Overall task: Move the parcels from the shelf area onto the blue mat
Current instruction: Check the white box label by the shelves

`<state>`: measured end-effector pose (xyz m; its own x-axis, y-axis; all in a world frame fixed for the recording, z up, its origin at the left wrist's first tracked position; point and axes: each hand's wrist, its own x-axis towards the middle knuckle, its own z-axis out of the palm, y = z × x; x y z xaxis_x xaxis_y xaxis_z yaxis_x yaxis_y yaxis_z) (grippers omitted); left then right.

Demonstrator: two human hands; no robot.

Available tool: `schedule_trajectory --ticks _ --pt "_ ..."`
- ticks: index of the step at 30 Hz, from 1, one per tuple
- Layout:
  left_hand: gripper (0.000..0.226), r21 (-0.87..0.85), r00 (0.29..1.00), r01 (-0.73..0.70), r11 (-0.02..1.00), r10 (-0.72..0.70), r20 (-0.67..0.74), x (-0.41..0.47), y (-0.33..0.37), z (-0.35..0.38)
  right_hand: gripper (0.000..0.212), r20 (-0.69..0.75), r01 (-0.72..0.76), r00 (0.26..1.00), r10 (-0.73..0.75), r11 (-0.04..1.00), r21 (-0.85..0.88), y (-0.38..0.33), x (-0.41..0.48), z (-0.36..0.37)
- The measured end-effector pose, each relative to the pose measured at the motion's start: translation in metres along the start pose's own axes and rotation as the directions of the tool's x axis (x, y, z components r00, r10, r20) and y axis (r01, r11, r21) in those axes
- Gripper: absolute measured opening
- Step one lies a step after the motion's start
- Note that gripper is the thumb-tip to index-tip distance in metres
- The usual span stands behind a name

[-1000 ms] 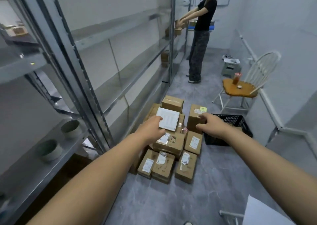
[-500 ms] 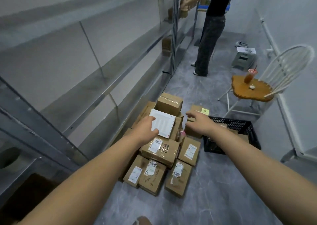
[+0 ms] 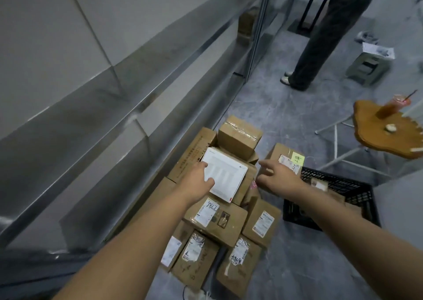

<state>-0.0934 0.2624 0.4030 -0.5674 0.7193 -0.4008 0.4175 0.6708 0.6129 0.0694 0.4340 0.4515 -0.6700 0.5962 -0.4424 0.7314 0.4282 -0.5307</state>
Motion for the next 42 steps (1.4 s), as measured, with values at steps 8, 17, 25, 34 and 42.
schedule_trajectory --ticks 8,17,25,34,42 --pt "0.049 -0.377 0.927 0.353 0.856 -0.373 0.020 0.111 -0.079 0.099 0.053 0.176 -0.017 0.984 0.029 0.997 -0.073 0.068 0.167 0.066" --pt "0.026 -0.612 0.759 0.549 0.569 -0.646 0.080 0.219 -0.153 0.248 0.060 0.285 0.120 0.957 -0.050 0.965 -0.234 0.132 0.377 0.166" --pt "0.013 -0.949 0.459 0.313 -0.035 -0.869 0.184 0.282 -0.178 0.308 0.057 0.325 0.190 0.941 -0.091 0.939 -0.287 0.162 0.440 0.219" --pt "0.034 -0.976 0.563 0.128 -0.175 -0.798 0.217 0.248 -0.130 0.300 0.044 0.312 -0.015 0.950 0.011 1.000 0.011 0.150 0.399 0.178" --pt "0.039 -0.958 0.855 0.089 0.271 -0.514 -0.066 0.171 -0.063 0.143 0.046 0.153 -0.270 0.960 0.233 0.912 0.309 0.103 0.289 0.053"
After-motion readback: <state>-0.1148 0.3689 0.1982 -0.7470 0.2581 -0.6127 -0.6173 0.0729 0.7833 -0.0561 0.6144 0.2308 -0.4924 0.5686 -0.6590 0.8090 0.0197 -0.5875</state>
